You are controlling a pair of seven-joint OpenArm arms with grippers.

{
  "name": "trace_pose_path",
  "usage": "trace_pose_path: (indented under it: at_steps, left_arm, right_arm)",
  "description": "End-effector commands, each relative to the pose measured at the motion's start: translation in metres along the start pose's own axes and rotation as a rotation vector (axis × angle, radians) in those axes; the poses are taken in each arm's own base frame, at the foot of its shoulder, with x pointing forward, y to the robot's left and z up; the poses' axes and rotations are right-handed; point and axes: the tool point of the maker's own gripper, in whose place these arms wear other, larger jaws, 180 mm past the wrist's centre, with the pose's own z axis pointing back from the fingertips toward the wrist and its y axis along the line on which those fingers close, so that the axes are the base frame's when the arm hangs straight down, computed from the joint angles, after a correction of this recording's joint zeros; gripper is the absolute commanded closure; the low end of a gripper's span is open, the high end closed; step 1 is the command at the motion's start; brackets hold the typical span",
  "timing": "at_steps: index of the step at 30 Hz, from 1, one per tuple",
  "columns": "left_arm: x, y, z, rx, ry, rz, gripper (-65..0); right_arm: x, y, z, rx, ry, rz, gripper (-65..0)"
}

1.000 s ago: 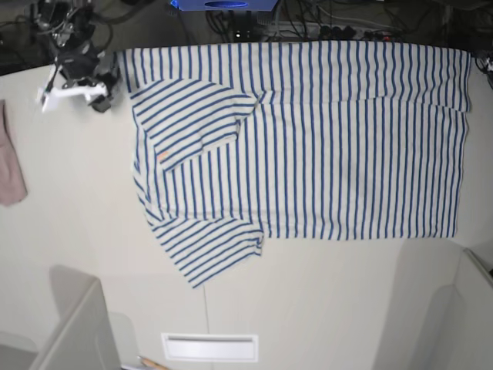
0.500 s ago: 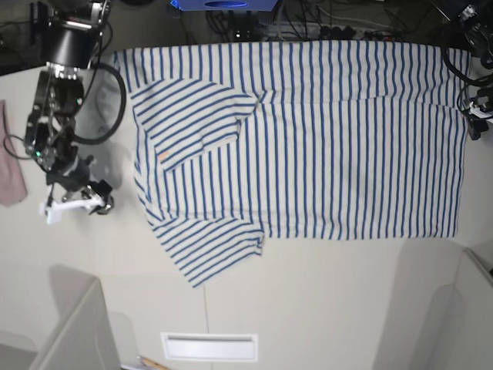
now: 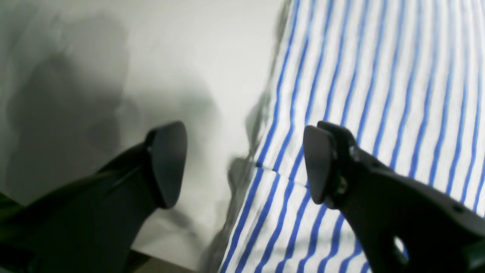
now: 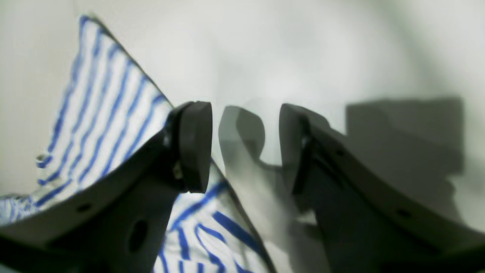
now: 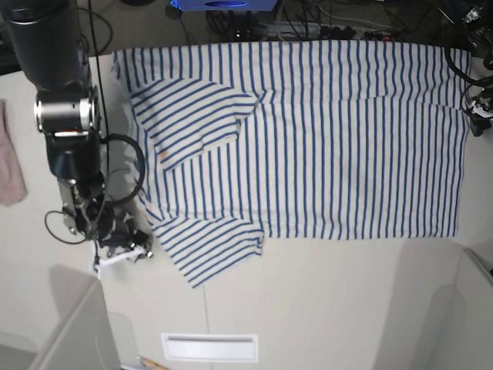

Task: Fold the T-shirt properly
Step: 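Lower the right gripper to the sleeve and the left gripper to the hem side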

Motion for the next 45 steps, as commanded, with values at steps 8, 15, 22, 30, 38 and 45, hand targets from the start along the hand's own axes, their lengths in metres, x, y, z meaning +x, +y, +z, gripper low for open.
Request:
trace_pose_path:
  at_steps: [8, 15, 22, 30, 38, 45]
  left_arm:
    - [0.009, 0.011, 0.000, 0.008, -0.020, -0.004, -44.8]
    - [0.014, 0.009, -0.001, 0.005, -0.033, 0.001, -44.8]
    - [0.014, 0.009, -0.001, 0.005, -0.033, 0.001, -44.8]
    - [0.014, 0.009, -0.001, 0.004, -0.032, 0.000, -44.8]
    - [0.045, 0.009, -0.013, 0.077, -0.049, -0.051, -44.8]
    - [0.098, -0.009, -0.061, 0.091, -0.002, -0.109, -44.8]
  right_arm:
    - [0.022, 0.038, -0.004, 0.048, 0.002, 0.108, -27.3]
    - [-0.004, 0.057, -0.014, 0.050, 0.067, 0.201, -27.3]
    - [-0.006, 0.053, -0.015, 0.035, 0.075, 0.201, -26.4]
    - [-0.008, 0.053, -0.015, 0.035, 0.079, 0.202, -13.2]
    - [-0.013, 0.050, -0.016, 0.017, 0.097, 0.245, 0.0]
    - [-0.012, 0.048, -0.017, -0.014, 0.091, 0.233, 0.0]
